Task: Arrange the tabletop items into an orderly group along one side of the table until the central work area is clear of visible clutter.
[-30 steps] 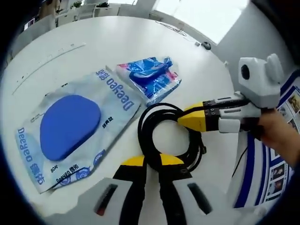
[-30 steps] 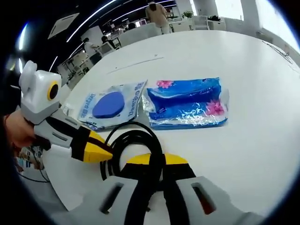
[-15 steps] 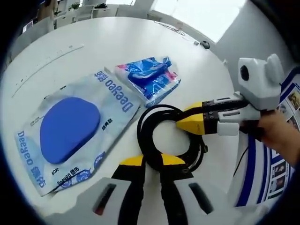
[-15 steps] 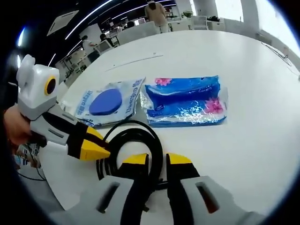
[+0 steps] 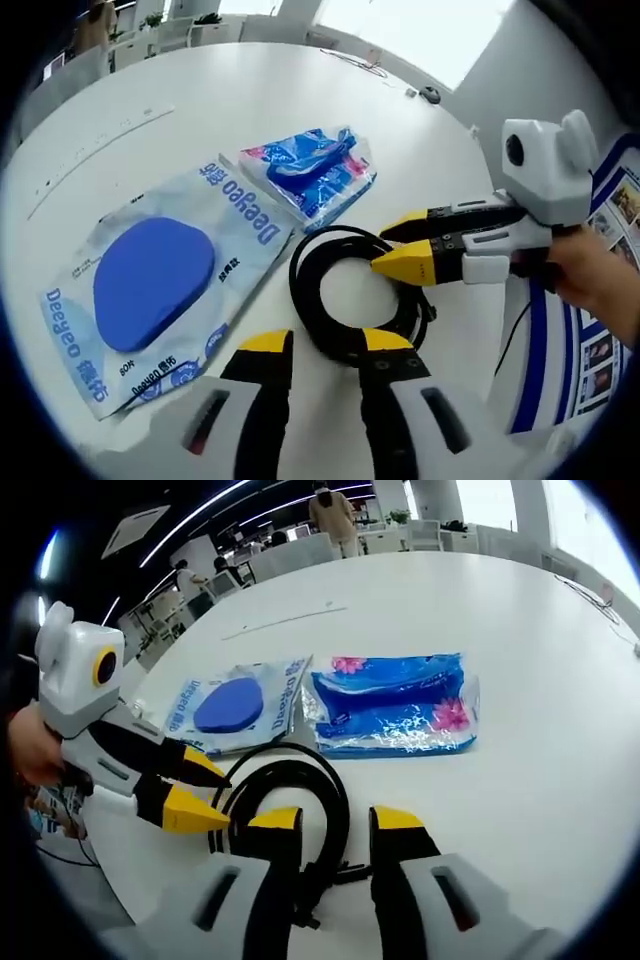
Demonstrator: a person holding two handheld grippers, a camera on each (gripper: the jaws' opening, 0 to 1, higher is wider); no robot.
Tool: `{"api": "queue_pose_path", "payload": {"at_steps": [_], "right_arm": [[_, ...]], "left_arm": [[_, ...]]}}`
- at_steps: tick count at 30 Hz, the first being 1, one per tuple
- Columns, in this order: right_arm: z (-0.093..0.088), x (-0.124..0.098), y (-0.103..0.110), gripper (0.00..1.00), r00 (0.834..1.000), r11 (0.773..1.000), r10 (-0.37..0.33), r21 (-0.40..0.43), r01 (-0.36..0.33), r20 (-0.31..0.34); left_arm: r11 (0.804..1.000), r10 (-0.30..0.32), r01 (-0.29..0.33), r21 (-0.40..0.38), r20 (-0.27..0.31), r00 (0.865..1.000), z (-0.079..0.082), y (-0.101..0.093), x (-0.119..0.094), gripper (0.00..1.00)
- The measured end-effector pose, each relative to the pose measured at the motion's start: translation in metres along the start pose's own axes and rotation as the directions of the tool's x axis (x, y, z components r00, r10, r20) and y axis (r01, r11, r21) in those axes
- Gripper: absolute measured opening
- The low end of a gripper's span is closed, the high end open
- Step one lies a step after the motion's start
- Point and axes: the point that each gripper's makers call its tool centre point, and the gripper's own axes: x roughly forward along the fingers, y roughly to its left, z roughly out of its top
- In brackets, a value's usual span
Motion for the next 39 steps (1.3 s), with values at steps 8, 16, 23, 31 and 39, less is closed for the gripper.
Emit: {"api": "queue_pose_path", "payload": {"at_steps": [8,16,23,31,39], "right_arm": [[0.006,-0.006,0.005,0.30,1.000,1.000,0.006,-0.005,-0.006,0.015],[0.008,-0.012,0.007,0.34,1.000,1.000,0.010,-0.014,-0.010,0.023],[0.011,-0.018,0.012,0.39,0.999,0.999,0.018,-0.028,-0.017,0.028],[0.015,-0.025,0.018,0.45,0.999,0.998,0.027,-0.049,-0.025,0.038],[0.023,-0.034,0.026,0.51,0.998,0.996,0.040,-0.082,-0.036,0.050]], "left_arm": [[1.000,0.001,-0.001,0.004,0.015,1.000,0.004,-0.001,-0.008,0.33],[1.000,-0.002,0.002,0.004,0.029,1.000,0.005,-0.004,-0.017,0.41],[1.000,-0.011,0.011,0.004,0.055,0.998,0.009,-0.007,-0.027,0.48],[1.000,-0.017,0.016,0.011,0.079,0.997,0.011,-0.008,-0.042,0.55],[1.000,-0.019,0.019,0.006,0.122,0.992,0.015,-0.009,-0.058,0.61]]}}
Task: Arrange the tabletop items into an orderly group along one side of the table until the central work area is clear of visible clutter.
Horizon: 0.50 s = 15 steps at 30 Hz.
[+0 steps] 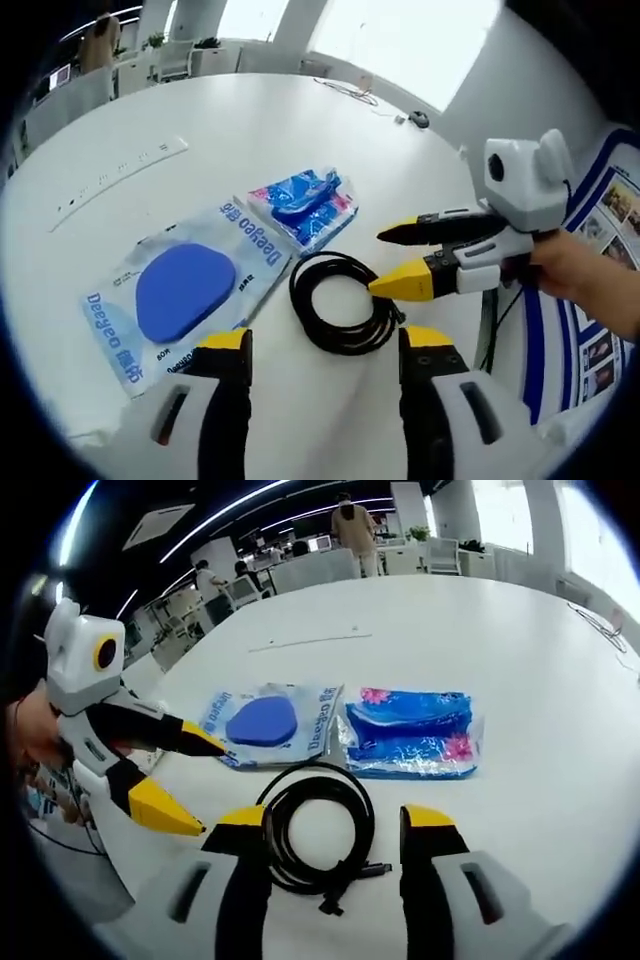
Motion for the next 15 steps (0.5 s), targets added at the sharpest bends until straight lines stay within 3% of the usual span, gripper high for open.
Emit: {"api": "queue_pose_path", "payload": {"at_steps": [15], "right_arm": [[0.019,-0.014,0.020,0.59,0.999,0.998,0.030,-0.062,-0.028,0.027]], "left_arm": [[1.000,0.014,-0.014,0.001,0.076,0.997,0.006,0.000,-0.036,0.67]]}}
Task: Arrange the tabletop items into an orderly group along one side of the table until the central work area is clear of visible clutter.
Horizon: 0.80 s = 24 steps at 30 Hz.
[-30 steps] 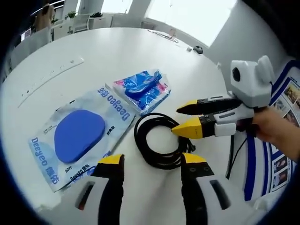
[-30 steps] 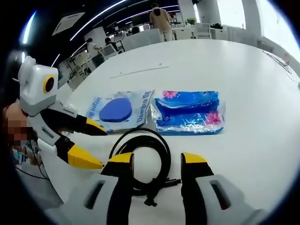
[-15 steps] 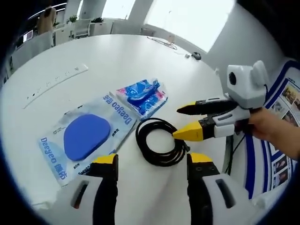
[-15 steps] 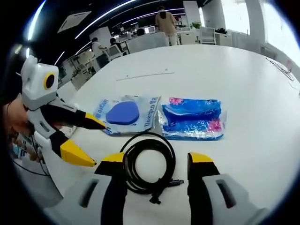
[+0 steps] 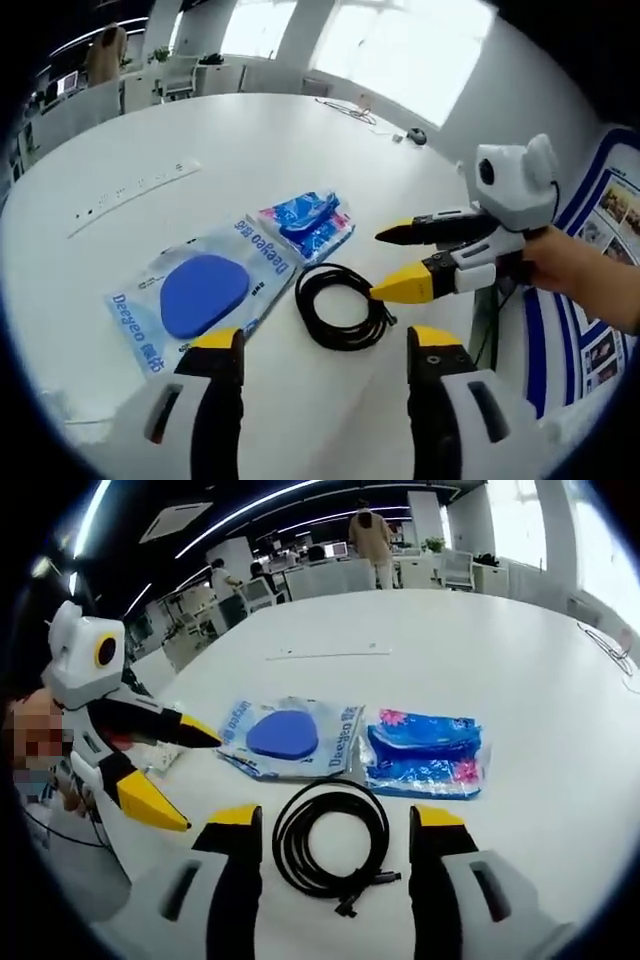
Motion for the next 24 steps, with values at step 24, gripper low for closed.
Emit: {"api": "queue_pose_path", "payload": {"at_steps": [24], "right_arm": [[0.024,-0.012,0.055,0.64,0.993,0.992,0.110,-0.058,-0.108,0.031]], "left_arm": [[0.998,0.064,-0.061,-0.025,0.129,0.990,-0.001,0.016,-0.073,0.74]]}}
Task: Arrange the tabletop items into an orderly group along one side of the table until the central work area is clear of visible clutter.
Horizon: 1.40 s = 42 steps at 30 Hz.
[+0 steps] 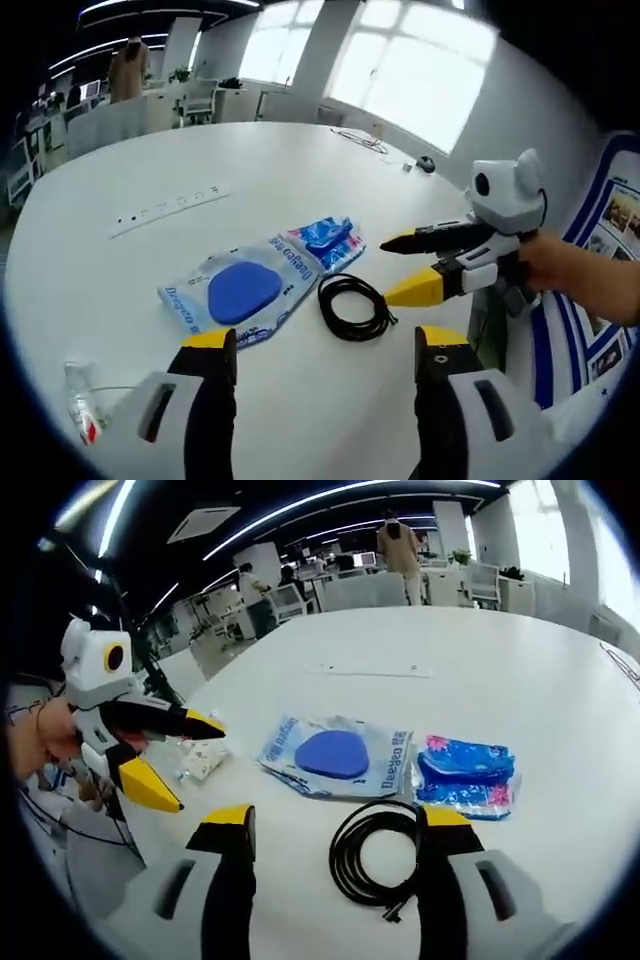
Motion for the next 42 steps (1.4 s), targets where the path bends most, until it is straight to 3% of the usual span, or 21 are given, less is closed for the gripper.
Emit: {"api": "queue_pose_path", "payload": {"at_steps": [22,42], "right_arm": [[0.046,0.021,0.077,0.64,0.990,0.988,0.141,-0.072,-0.139,0.029],[0.067,0.040,0.143,0.64,0.976,0.961,0.219,-0.174,-0.217,-0.008]], "left_arm": [[0.996,0.087,-0.084,-0.036,0.085,0.993,-0.008,0.032,-0.076,0.79],[0.976,0.202,-0.187,-0.110,0.145,0.969,-0.030,0.074,-0.155,0.81]]}}
